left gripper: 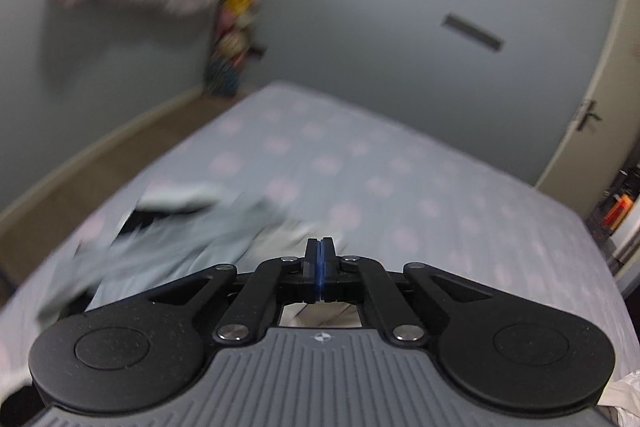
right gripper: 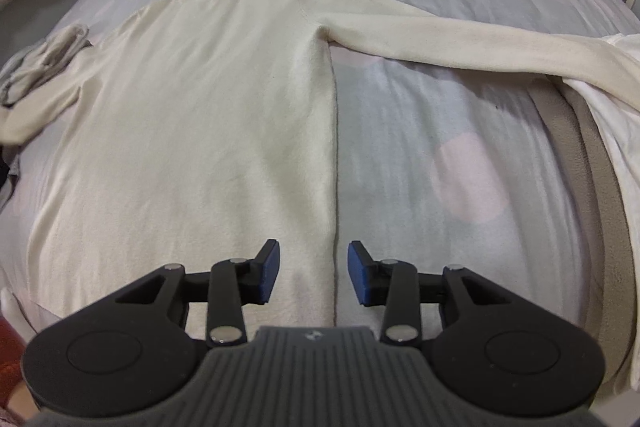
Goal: Fold clothes
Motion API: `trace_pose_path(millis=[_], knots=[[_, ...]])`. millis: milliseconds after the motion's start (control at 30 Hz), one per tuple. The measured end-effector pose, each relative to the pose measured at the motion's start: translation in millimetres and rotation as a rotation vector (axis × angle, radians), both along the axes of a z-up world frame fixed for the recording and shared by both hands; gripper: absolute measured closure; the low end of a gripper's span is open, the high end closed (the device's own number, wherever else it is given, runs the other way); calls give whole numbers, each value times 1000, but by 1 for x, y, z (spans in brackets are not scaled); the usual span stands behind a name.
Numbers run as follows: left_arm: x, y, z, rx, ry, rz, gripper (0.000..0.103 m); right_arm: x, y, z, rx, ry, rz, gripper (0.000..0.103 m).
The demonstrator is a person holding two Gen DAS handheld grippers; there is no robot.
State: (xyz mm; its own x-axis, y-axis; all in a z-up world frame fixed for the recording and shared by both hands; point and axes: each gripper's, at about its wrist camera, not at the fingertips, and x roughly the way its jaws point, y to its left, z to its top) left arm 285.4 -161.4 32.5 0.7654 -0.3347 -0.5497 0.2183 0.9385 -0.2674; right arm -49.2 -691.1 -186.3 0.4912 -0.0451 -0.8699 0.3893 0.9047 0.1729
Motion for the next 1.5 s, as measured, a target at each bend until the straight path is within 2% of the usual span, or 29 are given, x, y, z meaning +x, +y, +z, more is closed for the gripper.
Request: trace_pose_path(millis=[133,233,367,500,700,967,1067,1167,1300,1400,1500], knots=[[5,-55,27,53,-10,-72,103,-5,-5,0,45,-36,-4,62],[4,-86,27,131,8,-99,103,-8,-8,0,79,-59,-5,62],[7,-99,0,205,85,-93,103,-12,-13,-1,125,-89,-6,61],[7,-96,-32,258,165,-82,88,-15,-17,0,162,-116,-21,60],[3,-84,-76,301,274,-53,87,-13,-18,0,158,-104,-28,60],[-25,-59,-118,387,302,-90,86,16,3,14,63,-97,31,60],[-33,-45,-130,415,286,-116,86,52,30,21,86,-142,113,61],[-37,-30,-137,401,257,-139,86,95,65,27,98,-183,217,62],[-33,-14,-144,349,235,-145,85,162,117,32,138,-222,368,62],[-24,-6,-146,302,218,-150,76,211,161,32,152,-243,479,62],[-13,-3,-148,279,195,-152,74,257,204,31,163,-261,571,62]])
